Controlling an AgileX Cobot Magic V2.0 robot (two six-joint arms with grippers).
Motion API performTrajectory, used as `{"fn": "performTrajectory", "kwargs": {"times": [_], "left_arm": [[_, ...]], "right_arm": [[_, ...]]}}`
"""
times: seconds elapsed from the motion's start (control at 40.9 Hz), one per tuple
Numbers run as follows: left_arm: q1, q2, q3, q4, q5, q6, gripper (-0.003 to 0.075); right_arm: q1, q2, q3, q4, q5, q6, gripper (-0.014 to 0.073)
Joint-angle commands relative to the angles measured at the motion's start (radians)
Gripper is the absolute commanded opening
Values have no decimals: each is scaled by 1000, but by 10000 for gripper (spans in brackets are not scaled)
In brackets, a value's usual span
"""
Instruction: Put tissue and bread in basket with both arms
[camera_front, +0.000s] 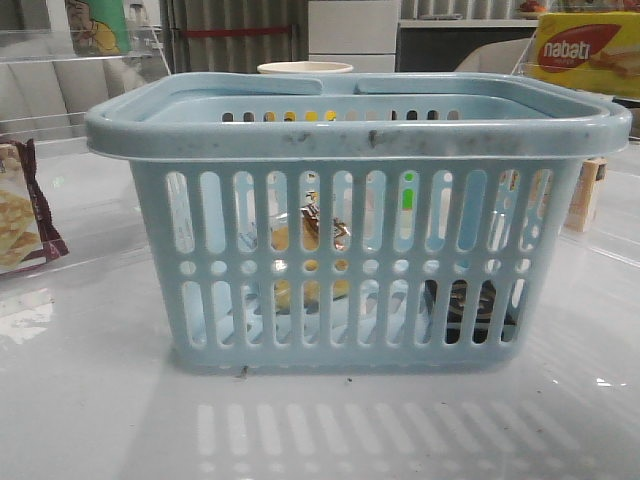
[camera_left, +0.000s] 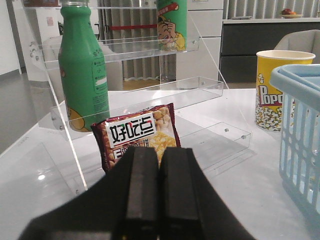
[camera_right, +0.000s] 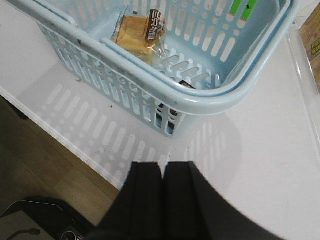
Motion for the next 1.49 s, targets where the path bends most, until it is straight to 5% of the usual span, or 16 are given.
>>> {"fn": "performTrajectory", "kwargs": {"times": [0.0,0.22,0.514,0.783,1.028,1.468], "left_arm": [[-6,-17,-2,-2,-92,-2,91],[-6,-17,-2,-2,-92,-2,91],[-6,-17,-2,-2,-92,-2,91],[-6,-17,-2,-2,-92,-2,91],[-6,-17,-2,-2,-92,-2,91],[-6,-17,-2,-2,-92,-2,91]], "right_arm": [[-2,-2,-29,-7,-60,-10,55],[-63,-46,7,-26,-108,-10,55],[-370,-320,319,-26,-508,-10,55],[-522,-577,633,-11,-752,-10,55],[-556,-711,820,28,-867,-10,55],[-556,-708,816,38,-856,-10,55]]}}
